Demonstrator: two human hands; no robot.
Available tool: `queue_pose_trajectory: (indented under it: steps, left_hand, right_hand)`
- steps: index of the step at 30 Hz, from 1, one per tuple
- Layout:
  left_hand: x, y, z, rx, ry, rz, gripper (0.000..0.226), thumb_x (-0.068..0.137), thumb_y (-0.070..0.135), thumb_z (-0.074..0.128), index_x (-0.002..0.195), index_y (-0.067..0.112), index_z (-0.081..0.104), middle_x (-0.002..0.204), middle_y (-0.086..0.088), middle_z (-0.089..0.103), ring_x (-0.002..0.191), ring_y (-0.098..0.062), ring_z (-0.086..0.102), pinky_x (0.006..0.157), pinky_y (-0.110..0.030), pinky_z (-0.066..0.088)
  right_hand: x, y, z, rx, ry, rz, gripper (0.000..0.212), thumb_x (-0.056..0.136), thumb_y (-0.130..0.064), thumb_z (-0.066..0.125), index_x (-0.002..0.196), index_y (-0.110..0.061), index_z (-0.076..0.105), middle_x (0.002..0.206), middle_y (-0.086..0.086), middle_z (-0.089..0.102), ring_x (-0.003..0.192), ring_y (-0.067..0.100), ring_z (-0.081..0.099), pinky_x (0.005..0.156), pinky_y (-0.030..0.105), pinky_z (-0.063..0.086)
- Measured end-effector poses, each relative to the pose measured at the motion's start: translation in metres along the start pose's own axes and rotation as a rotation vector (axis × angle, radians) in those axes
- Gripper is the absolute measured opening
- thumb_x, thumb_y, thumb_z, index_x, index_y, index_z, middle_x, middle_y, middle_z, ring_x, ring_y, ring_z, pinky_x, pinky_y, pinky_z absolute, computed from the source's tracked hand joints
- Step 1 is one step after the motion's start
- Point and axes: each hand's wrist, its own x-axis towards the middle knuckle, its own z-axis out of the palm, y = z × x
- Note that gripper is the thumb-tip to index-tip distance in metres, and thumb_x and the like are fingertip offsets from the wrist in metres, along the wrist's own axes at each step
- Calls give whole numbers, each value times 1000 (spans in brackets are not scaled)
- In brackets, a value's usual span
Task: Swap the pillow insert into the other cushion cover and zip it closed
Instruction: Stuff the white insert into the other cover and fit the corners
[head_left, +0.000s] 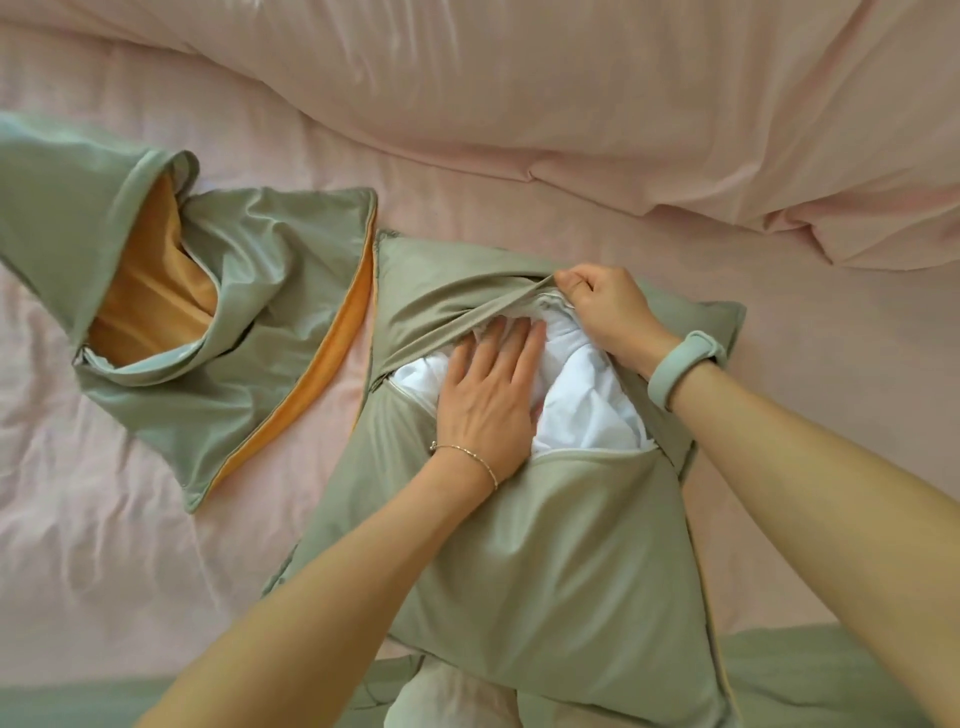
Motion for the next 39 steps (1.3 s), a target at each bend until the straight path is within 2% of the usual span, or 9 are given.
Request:
queue_pose_trajectory:
  steps: [7,13,16,19,22,26,30,32,39]
  left_hand:
    - [16,8,28,193,-214,-160,57,67,24,55,120,4,50,103,-6,65,93,-23,62,90,-37,30]
    - [18,-4,32,52,72,-103,3,62,9,52,61,10,55,47,-6,52,47,-25,54,65,-31,29]
    - [12,0,18,-117,139,-260,30,80,18,42,52,11,50,40,-8,49,38,-27,48,54,-32,34]
    - [1,7,-9,-402,260,-384,42,88,27,36,51,11,44,42,-14,50,40,-32,50,45,-28,35]
    - [3,9,-41,-614,63,-436,43,84,51,22,57,20,33,53,-14,50,62,-35,53,60,-33,31]
    - [25,15,-60,-177,-143,-321,34,85,45,46,102,19,60,100,-7,64,98,-29,55,79,-37,32]
    - [7,39,-56,-242,259,85,25,77,4,56,95,15,69,95,-1,67,93,-22,60,84,-36,37]
    - [-7,42,-47,-289,226,236,22,83,6,51,94,11,69,98,-2,68,96,-22,61,88,-34,40]
    - [-20,41,-34,-102,20,129,25,83,23,51,103,13,63,93,0,65,82,-23,60,80,-31,36]
  right_hand:
    - [-8,0,2,6,79,10,47,97,-16,46,52,-18,32,51,-4,33,52,11,29,55,30,21]
    - [-5,5,13,-51,137,-41,31,97,-15,45,70,-2,52,58,9,49,68,24,38,61,28,21]
    - [-6,10,20,-119,180,-78,31,97,-13,45,80,9,59,84,30,62,73,34,47,63,25,20]
    - [-10,10,20,-78,166,-113,32,96,-12,47,77,11,57,79,29,61,69,31,46,62,27,22]
    - [-13,7,8,-54,59,-108,34,95,-15,50,69,7,55,62,19,54,65,25,41,61,34,28]
    - [-21,5,-25,-61,-38,-159,20,91,-20,58,81,-6,66,72,3,60,74,17,50,68,27,36]
    - [-47,10,-36,-345,152,-371,26,80,-38,58,88,-14,64,79,-7,51,80,11,42,72,30,27]
    - [-67,18,-38,-398,223,-395,29,77,-39,57,89,-13,60,80,-6,47,79,16,45,70,30,28]
    - [-115,45,-36,-763,122,-367,56,72,-41,41,115,-10,59,104,9,58,91,32,57,73,41,47]
